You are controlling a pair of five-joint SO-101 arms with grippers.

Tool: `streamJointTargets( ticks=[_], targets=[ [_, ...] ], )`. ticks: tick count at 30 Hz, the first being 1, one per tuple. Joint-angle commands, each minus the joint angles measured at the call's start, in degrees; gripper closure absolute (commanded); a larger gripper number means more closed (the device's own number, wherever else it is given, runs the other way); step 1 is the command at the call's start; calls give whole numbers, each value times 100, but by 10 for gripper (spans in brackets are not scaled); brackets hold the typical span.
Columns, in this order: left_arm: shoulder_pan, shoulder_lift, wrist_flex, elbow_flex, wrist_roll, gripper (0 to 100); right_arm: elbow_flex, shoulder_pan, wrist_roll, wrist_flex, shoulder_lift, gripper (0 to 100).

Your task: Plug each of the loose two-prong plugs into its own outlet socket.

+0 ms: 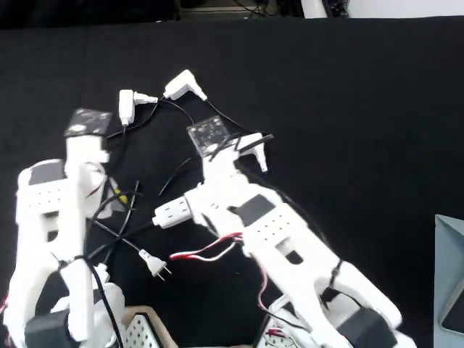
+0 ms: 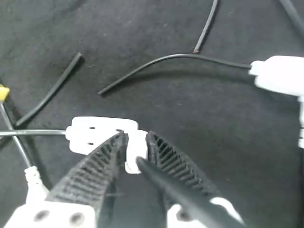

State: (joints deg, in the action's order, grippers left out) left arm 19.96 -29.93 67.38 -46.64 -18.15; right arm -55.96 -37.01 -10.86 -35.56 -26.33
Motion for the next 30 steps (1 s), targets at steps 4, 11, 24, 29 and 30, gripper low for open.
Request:
streamJointTargets(
  ticks=[4, 11, 24, 29, 30],
  targets=[
    [171, -325, -747, -646, 527, 744, 541, -237, -360, 413, 875, 985],
    [163, -290, -809, -690, 527, 744, 558, -229, -343, 624, 927, 985],
    [154, -325, -1073, -919, 536, 744, 497, -580, -123, 220, 207, 985],
    [163, -325, -1073, -936, 536, 743, 505, -554, 9, 651, 769, 985],
    [163, -325, -1073, -936, 536, 743, 505, -510, 35, 668, 840, 985]
  ],
)
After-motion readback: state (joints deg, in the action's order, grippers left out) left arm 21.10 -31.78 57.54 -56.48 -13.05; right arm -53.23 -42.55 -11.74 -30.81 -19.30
